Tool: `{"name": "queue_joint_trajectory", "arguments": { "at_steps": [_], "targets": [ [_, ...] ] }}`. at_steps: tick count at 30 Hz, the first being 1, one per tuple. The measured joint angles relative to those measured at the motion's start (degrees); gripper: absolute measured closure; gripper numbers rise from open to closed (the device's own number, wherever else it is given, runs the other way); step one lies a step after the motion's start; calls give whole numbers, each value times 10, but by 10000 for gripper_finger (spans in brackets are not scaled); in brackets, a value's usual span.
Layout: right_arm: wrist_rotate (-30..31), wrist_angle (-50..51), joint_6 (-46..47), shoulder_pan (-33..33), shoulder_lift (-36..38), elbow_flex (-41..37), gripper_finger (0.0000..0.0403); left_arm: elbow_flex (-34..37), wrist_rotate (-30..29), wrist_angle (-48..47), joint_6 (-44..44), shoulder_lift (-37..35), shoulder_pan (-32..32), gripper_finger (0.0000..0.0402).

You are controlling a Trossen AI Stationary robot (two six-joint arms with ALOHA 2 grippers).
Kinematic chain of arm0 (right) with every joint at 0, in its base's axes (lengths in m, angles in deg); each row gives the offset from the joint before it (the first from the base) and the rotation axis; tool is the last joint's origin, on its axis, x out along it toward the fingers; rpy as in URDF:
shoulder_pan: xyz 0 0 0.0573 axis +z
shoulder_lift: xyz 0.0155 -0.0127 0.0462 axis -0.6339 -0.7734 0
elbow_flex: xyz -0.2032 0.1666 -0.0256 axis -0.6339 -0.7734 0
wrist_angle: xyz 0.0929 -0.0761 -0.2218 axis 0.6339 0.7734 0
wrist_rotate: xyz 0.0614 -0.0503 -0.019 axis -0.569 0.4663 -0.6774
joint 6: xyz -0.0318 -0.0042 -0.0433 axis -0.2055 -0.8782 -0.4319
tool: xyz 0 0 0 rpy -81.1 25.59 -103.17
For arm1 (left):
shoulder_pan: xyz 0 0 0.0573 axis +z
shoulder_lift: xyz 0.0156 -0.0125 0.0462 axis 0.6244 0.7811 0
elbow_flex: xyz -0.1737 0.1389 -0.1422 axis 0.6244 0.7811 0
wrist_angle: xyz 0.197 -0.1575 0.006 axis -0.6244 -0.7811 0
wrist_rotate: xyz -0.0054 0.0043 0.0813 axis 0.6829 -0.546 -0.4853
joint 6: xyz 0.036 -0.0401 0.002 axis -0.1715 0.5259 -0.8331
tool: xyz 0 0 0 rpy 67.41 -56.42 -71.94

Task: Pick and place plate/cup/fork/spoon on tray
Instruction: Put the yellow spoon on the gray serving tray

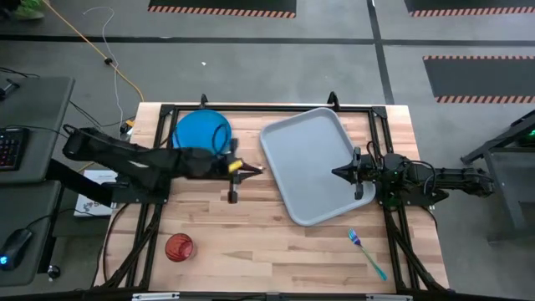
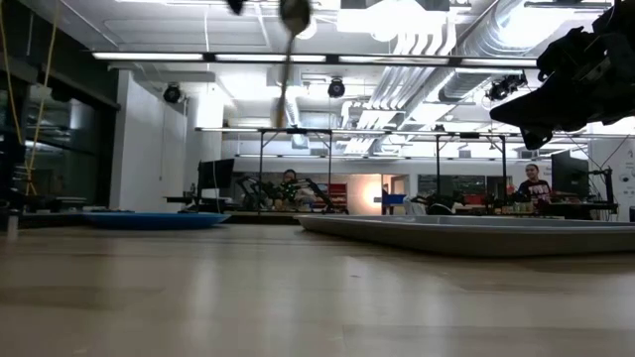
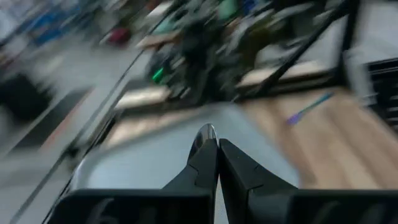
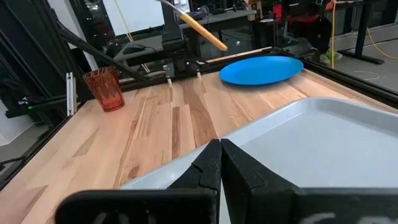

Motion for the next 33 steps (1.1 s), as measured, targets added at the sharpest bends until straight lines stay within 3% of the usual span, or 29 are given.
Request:
{"name": "queue_joint_trajectory", "arguments": {
  "at_steps": [4, 8, 16, 23, 29, 33],
  "targets": [
    [0, 0, 0, 0, 0, 0, 402, 0, 171, 129, -31, 62, 83, 401],
    [0, 0, -1, 0, 0, 0, 402, 1, 271, 187, -7, 136, 147, 401],
    [0, 0, -1, 0, 0, 0, 402, 1, 292, 198, -25, 186, 174, 401],
    [0, 0, -2, 0, 0, 0, 402, 1, 291, 286, -5, 185, 203, 402],
    [0, 0, -2, 0, 0, 0, 402, 1, 311, 335, 70, 185, 245, 401],
    [26, -5, -47, -2, 0, 0, 402, 1, 373, 349, 145, 185, 271, 401]
  ]
}}
